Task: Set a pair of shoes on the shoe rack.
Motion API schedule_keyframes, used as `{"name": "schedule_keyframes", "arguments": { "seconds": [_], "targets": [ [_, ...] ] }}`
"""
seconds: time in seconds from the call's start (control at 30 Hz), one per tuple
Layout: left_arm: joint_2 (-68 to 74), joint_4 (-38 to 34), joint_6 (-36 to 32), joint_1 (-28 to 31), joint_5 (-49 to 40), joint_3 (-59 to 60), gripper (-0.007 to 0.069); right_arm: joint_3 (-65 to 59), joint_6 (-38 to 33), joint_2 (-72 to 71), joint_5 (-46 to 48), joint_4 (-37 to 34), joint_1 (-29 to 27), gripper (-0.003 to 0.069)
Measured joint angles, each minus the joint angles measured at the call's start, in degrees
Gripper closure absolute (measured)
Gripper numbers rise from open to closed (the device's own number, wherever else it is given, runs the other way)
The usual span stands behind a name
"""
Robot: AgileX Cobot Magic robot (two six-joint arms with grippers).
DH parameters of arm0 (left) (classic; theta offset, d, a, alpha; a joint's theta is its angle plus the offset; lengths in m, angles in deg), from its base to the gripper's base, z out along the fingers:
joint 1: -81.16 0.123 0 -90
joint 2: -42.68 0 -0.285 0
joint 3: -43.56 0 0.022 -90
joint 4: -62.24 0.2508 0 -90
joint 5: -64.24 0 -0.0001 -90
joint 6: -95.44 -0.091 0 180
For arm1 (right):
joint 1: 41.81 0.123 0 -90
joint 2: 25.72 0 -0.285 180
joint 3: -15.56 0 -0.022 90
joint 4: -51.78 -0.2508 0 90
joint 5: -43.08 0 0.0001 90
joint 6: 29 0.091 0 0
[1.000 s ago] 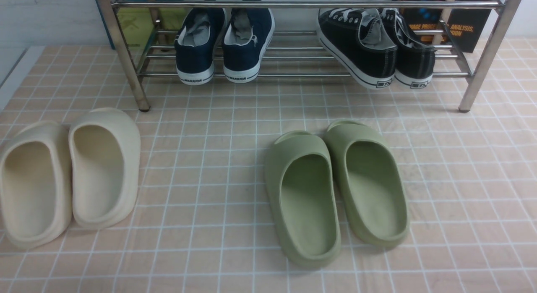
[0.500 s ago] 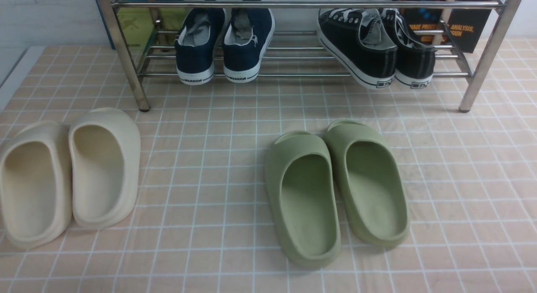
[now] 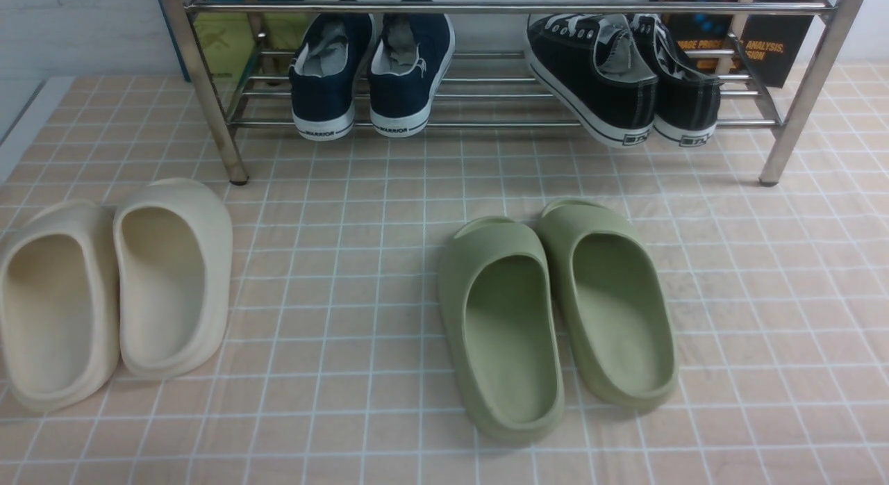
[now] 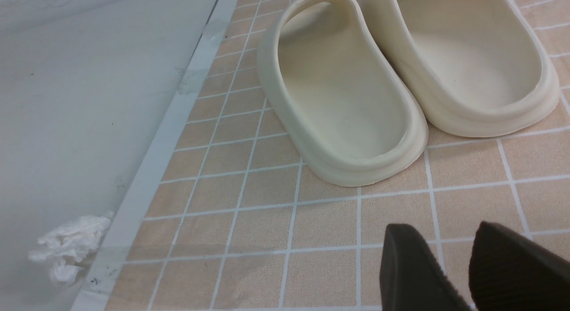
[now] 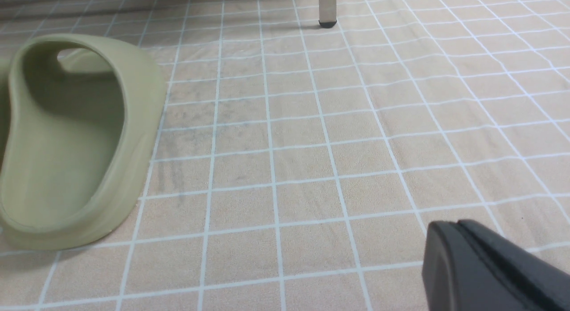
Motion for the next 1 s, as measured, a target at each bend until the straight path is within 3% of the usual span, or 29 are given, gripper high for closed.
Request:
{"name": "schedule_keyframes", "arguments": {
  "seconds": [1.0],
  "targets": [
    [0.0,0.0,0.0,0.0,0.0,0.0,0.0385,0.0,0.0,0.0,0.0,0.0,0.0,0.0657]
  ]
}}
